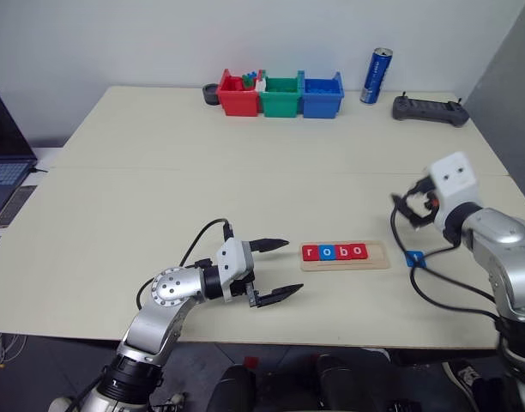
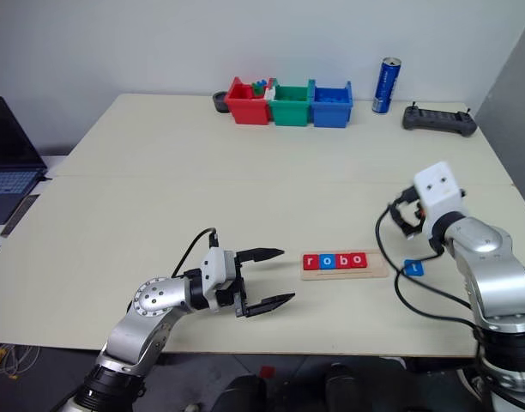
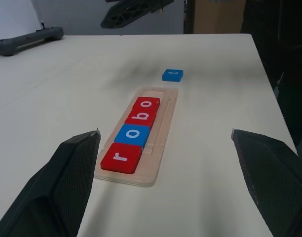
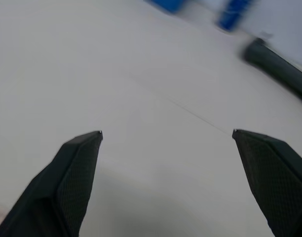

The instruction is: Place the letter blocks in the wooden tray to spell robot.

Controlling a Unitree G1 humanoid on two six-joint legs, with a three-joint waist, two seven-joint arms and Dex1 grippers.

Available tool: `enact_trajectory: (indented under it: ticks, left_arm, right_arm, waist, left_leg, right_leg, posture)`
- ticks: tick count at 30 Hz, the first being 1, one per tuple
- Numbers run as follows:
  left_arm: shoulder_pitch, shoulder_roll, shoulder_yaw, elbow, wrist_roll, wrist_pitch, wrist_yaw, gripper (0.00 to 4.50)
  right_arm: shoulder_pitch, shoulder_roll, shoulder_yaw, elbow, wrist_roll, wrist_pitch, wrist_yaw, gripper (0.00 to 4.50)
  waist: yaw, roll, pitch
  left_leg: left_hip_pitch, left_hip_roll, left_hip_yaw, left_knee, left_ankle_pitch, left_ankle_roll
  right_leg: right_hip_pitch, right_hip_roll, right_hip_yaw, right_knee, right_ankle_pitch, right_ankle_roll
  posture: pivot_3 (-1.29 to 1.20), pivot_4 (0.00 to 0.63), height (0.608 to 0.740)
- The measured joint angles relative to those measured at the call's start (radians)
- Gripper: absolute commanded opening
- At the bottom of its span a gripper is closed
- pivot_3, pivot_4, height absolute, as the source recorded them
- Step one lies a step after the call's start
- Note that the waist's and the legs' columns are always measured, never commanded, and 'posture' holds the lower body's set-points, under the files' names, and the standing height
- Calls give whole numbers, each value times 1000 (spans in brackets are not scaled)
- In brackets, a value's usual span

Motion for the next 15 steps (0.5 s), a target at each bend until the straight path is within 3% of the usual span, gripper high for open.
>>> enact_trajectory:
  ticks: [3, 8, 15]
  left_arm:
    - [-1, -1, 0, 7, 0, 0, -1, 4500]
    - [-6, -8, -1, 13, 0, -2, -1, 4500]
    - [-7, -13, -2, 17, 1, -3, -2, 4500]
  right_arm:
    - [54, -76, 29, 192, 6, -274, 235, 4480]
    - [-16, -150, 22, 437, 27, -522, 493, 4480]
    - [-154, -154, 74, 638, 5, -627, 679, 4480]
  waist:
    - [-2, -1, 1]
    - [-17, -1, 1]
    - [-12, -1, 1]
  left_leg:
    - [1, 0, 3, 1, 0, 0]
    - [4, 2, 4, 1, 0, 0]
    - [4, 1, 4, 1, 0, 0]
  right_leg:
    - [0, -1, 2, 0, 0, 0]
    - [0, 1, 3, 3, 0, 0]
    - [0, 0, 3, 3, 0, 0]
  posture:
    - [0, 150, 740]
    - [0, 150, 740]
    - [0, 150, 740]
